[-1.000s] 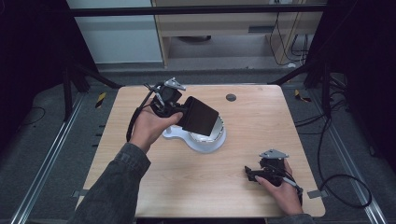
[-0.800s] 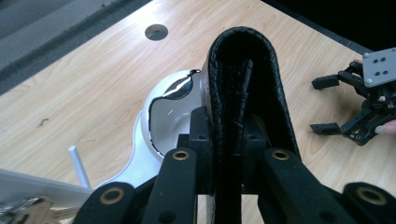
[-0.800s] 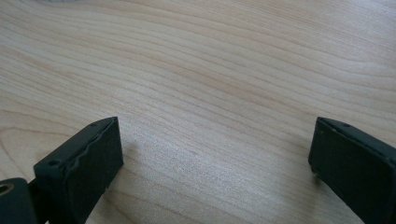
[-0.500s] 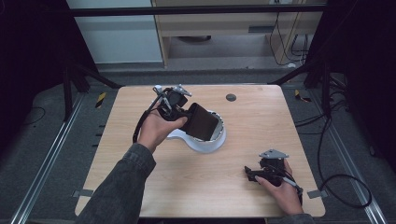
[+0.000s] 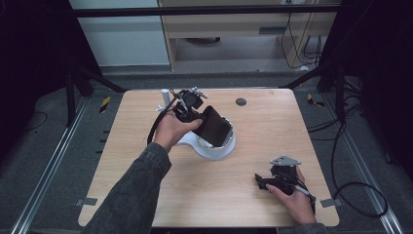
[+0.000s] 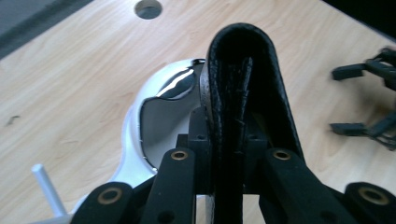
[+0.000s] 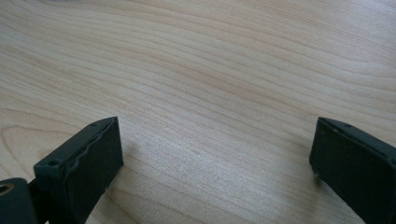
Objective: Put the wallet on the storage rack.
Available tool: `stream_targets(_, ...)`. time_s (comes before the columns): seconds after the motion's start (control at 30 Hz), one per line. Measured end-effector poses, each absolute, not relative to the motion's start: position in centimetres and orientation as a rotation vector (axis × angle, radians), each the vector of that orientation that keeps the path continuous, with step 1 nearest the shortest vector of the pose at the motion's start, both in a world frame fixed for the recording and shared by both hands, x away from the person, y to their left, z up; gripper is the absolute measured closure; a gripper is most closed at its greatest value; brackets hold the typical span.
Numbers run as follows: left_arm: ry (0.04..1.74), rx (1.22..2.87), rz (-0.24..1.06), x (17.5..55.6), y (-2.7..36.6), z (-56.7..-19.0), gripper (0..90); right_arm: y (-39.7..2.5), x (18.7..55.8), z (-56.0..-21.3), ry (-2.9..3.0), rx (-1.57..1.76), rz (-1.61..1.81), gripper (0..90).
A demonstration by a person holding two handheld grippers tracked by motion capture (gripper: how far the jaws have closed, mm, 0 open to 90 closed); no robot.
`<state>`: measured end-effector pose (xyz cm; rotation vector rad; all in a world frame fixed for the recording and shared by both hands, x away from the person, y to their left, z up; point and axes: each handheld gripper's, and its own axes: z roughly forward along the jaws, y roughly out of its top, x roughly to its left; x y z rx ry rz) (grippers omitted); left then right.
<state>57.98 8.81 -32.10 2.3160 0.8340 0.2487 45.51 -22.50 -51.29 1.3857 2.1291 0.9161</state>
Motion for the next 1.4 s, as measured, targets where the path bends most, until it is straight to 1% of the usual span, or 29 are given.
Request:
stream_targets(0.13,0.848,2.281,0.262,57.9,8.9,-32.3,77.3,-22.5,45.4,-51.3,2.135,1.378,0.917,2.9)
stream_targets(0.17,0.844,2.270,0.290,57.7,8.9,-32.1,76.2,-22.5,45.4,-51.3,2.134,1.376,0.917,2.9)
stream_targets(0.2,0.844,2.270,0.290,57.7,8.9,-32.1,72.1,-22.5,45.4,-51.3,2.134,1.376,0.917,2.9)
stream_targets(0.23,0.847,2.261,0.303,57.7,9.0,-32.0,72.1,-22.5,45.4,-51.3,2.134,1.376,0.917,2.9)
stream_targets(0.3,0.851,2.235,0.322,57.6,9.3,-31.8,68.4,-22.5,45.4,-51.3,2.134,1.375,0.917,2.9)
stream_targets(0.4,0.864,2.219,0.347,57.4,9.8,-31.5,68.6,-22.5,45.4,-51.3,2.134,1.375,0.917,2.9)
stream_targets(0.47,0.872,2.206,0.360,57.2,10.1,-31.3,71.7,-22.5,45.4,-51.3,2.134,1.376,0.917,2.9)
stream_targets(0.7,0.890,2.162,0.435,57.0,10.4,-30.7,73.7,-22.5,45.4,-51.3,2.134,1.376,0.917,2.8)
stream_targets(0.87,0.914,2.143,0.438,57.3,11.0,-30.6,73.3,-22.5,45.4,-51.3,2.134,1.376,0.919,2.9)
stream_targets(1.0,0.941,2.127,0.408,57.8,11.5,-30.7,68.8,-22.4,45.3,-51.3,2.134,1.377,0.919,2.9)
stream_targets(1.2,0.928,2.126,0.426,57.7,11.7,-30.7,61.1,-22.4,45.3,-51.3,2.134,1.377,0.919,2.9)
stream_targets(1.4,0.907,2.097,0.448,57.4,12.0,-30.3,58.2,-22.4,45.3,-51.3,2.136,1.378,0.916,2.9)
